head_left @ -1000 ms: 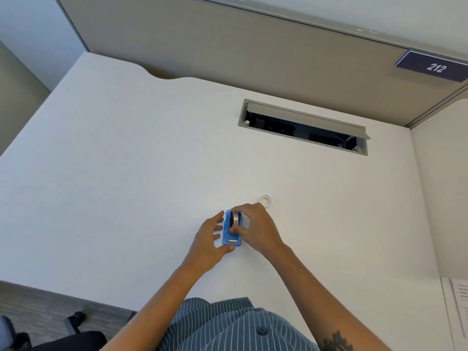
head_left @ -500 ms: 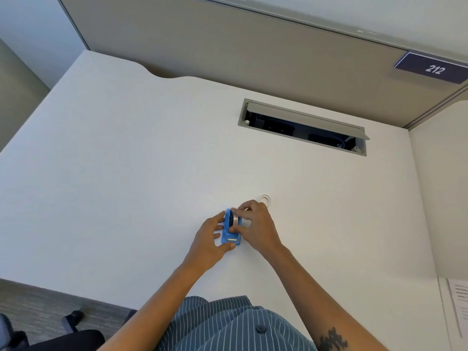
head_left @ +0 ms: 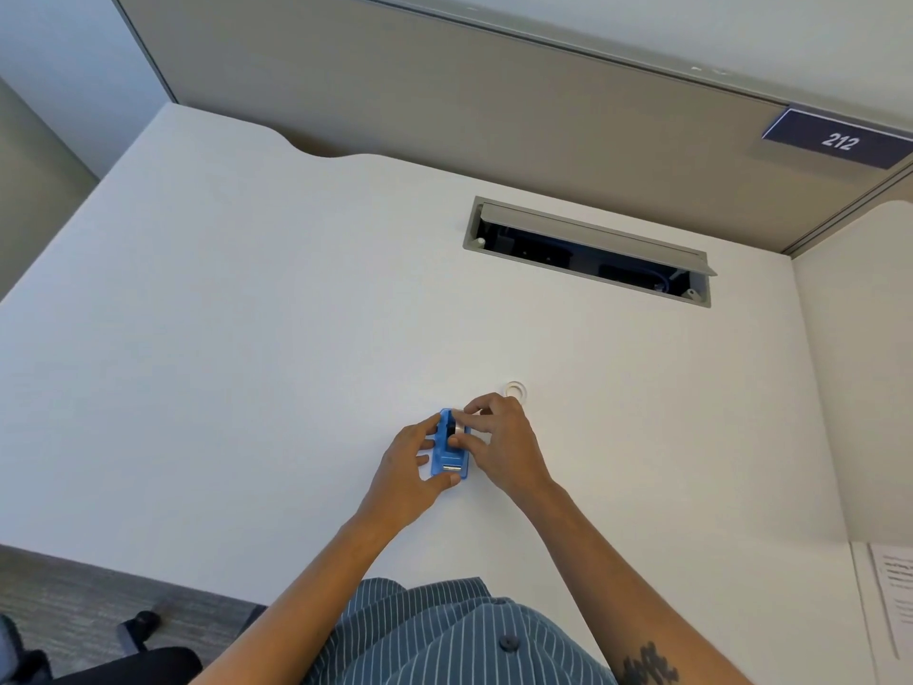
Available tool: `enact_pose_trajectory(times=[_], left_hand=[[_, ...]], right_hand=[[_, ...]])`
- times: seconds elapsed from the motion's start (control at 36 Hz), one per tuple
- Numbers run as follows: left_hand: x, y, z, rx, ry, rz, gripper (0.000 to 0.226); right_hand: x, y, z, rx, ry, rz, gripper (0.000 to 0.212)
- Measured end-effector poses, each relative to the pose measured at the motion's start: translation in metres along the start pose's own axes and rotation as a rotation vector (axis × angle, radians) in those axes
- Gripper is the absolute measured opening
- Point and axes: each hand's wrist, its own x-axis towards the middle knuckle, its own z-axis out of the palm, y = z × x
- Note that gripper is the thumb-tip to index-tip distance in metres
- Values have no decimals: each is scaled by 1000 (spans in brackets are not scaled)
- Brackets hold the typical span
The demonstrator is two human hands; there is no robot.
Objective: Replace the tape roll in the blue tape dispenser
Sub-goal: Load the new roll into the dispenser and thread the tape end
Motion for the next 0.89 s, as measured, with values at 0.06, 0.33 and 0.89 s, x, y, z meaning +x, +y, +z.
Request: enact_pose_trajectory(times=[0.06,0.33,0.89], left_hand=[[0,0,0,1,0,0,86],[-1,-1,1,8,5,2,86],[-3,0,0,16,10,6,84]], right_hand=[[0,0,0,-10,6,-6,28],[-1,0,0,-49,38,-35,25],[0,0,3,-63,107,-112,16]])
